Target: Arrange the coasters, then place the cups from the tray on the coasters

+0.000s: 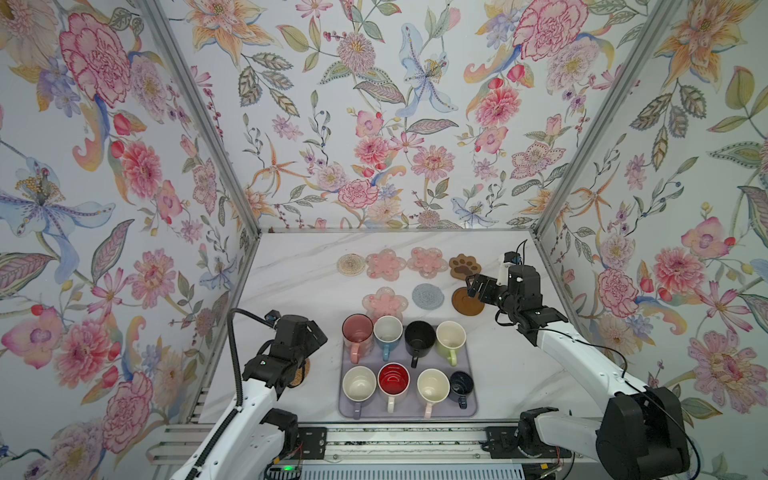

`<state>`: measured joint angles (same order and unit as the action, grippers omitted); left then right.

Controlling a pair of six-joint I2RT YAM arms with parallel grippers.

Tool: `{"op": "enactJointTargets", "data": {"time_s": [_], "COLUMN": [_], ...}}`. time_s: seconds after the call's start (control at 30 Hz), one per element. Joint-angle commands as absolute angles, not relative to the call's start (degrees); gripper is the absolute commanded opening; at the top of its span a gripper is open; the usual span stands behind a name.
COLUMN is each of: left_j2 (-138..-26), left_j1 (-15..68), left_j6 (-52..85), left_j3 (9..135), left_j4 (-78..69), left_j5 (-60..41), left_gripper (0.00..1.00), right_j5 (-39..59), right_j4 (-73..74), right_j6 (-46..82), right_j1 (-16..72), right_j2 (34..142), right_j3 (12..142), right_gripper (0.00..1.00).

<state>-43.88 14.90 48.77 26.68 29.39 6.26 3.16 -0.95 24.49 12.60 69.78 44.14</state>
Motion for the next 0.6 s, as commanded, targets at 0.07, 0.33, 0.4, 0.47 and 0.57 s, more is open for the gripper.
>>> {"op": "enactJointTargets", "data": {"time_s": [0.07, 0.33, 0.4, 0.47, 0.57], "left_j2": [-41.9, -40.9, -40.9, -41.4, -42.2], "left_j1": [13.6, 13.1, 12.9, 12.6, 12.7], "left_j6": [51.2, 52.3, 52.1, 51.9, 52.0], "left_j3": [23.7, 20.3, 19.4, 19.2, 19.0], "left_j4": [31.8, 31.2, 29.6, 29.2, 29.1], "left_j5": [6.1, 5.2, 4.6, 4.4, 3.6], "left_gripper": [0.99, 0.99, 0.99, 0.99, 0.99], "right_j5": [2.4, 2.8, 1.9, 1.4, 2.0], "right_j4": [-2.3, -2.1, -2.0, -1.4, -2.6], "right_j6": [25.5, 26.8, 26.6, 26.9, 27.0], "right_j1": [13.0, 13.2, 13.2, 13.2, 13.3], "right_j2": [68.1, 67.0, 66.3, 65.6, 65.3], "right_j3": [43.7, 42.7, 42.1, 41.2, 41.7], "right_gripper": [0.99, 0.99, 0.99, 0.99, 0.99]}}
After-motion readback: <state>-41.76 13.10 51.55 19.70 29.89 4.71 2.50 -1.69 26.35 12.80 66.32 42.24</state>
